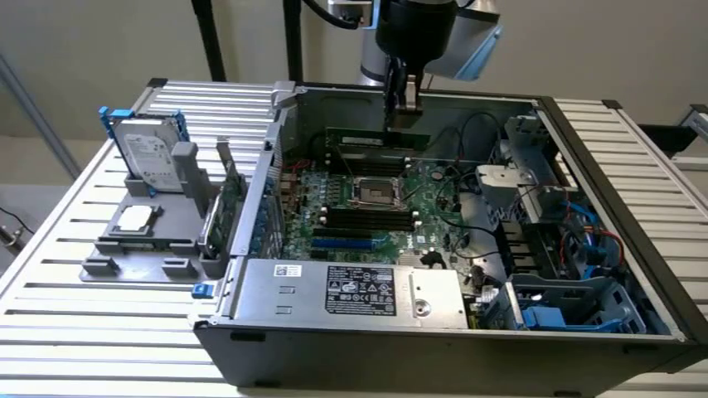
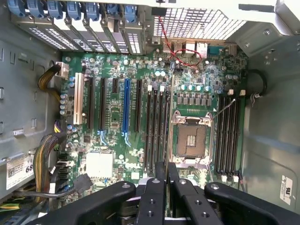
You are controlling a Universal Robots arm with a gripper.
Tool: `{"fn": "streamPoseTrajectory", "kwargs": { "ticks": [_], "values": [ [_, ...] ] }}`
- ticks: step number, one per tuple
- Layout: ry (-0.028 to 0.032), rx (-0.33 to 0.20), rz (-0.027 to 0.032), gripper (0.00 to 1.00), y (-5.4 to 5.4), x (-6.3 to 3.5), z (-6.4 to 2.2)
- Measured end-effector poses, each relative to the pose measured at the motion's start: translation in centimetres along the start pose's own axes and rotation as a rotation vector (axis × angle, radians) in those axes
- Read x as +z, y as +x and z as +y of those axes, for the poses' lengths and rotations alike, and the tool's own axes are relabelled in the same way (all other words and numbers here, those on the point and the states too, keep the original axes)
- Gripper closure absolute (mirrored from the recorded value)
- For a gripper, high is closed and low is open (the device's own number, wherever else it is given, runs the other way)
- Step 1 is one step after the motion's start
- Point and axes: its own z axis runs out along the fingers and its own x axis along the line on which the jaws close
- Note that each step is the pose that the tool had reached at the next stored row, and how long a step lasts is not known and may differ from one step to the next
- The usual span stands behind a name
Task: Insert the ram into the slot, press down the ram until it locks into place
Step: 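Insert the ram into the slot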
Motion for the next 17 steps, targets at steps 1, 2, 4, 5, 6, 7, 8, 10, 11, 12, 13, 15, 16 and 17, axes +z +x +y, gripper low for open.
{"fn": "streamPoseTrajectory", "kwargs": {
  "ticks": [1, 2, 4, 5, 6, 7, 8, 10, 11, 12, 13, 15, 16, 17],
  "values": [
    [0.0, 0.0, 0.0, 0.87, 0.0, 0.19, -0.01],
    [0.0, -0.001, 0.0, 0.87, 0.0, 0.37, -0.01],
    [0.0, -0.002, 0.0, 0.87, 0.0, 0.73, -0.03],
    [0.0, -0.004, 0.0001, 0.87, 0.0, 0.92, -0.03],
    [0.0, -0.006, 0.0001, 0.87, 0.0, 1.11, -0.04],
    [-0.0001, -0.007, 0.0003, 0.87, 0.0, 1.28, -0.05],
    [-0.0002, -0.009, 0.0004, 0.87, 0.0, 1.46, -0.05],
    [-0.0001, -0.012, 0.0003, 0.87, 0.1, 1.84, -0.06],
    [-0.0002, -0.013, 0.0004, 0.87, 0.1, 2.01, -0.07],
    [-0.0001, -0.014, 0.0004, 0.87, 0.1, 2.19, -0.08],
    [-0.0002, -0.015, 0.0006, 0.87, 0.1, 2.37, -0.1],
    [-0.0002, -0.017, 0.0006, 0.87, 0.2, 2.73, -0.12],
    [-0.0002, -0.017, 0.0006, 0.87, 0.3, 2.92, -0.13],
    [-0.0002, -0.018, 0.0006, 0.87, 0.4, 3.1, -0.14]
  ]
}}
